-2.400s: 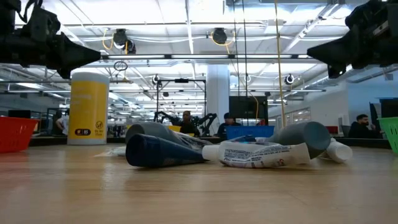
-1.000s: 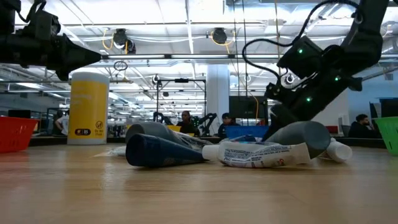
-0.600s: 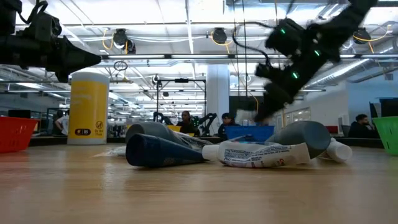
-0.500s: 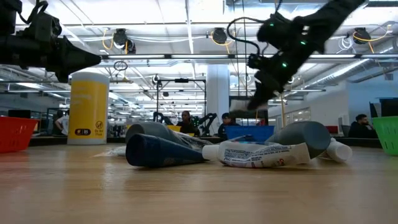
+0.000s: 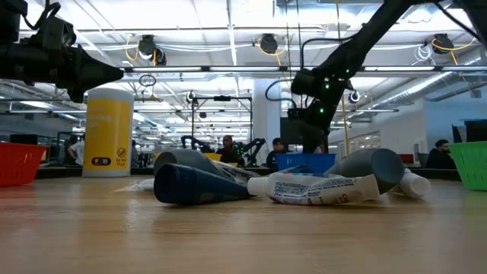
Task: Pick & Place Travel size toiletries
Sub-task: Put the purple toothpaste into the blue bin, then put the black hairbrush into the yellow bin
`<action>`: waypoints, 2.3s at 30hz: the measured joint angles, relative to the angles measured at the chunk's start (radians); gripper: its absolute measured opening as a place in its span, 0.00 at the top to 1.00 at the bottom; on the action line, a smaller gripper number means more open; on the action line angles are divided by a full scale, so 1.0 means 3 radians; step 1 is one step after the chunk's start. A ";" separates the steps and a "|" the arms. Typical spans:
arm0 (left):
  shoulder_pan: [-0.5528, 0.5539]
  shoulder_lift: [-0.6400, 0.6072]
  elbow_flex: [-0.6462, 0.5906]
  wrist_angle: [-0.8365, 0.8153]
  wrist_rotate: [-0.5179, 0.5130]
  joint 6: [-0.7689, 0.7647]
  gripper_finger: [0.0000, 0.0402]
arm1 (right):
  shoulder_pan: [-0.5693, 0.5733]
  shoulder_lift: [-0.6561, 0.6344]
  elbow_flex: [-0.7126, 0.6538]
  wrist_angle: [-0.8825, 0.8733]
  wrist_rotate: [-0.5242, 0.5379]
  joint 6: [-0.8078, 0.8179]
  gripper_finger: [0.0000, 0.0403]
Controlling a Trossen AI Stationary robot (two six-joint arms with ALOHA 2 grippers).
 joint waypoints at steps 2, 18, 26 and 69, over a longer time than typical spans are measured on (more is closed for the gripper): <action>0.0000 0.0000 0.0000 -0.0003 0.0001 0.0007 0.96 | -0.0007 0.0059 0.0033 -0.0013 0.0001 0.0017 0.84; -0.0003 0.0005 0.0004 -0.0036 0.0200 0.0056 0.99 | 0.0964 -0.1385 -0.0543 -0.0371 0.0086 0.0881 0.40; 0.0036 0.0948 0.0241 0.0147 0.0060 -0.0083 0.99 | 0.2279 -0.1871 -0.2505 0.2441 0.0379 0.1604 0.45; 0.0164 0.6400 0.3950 -0.1322 0.0676 0.1980 0.97 | 0.2671 -0.1408 -0.3460 0.4752 0.1218 0.1526 0.47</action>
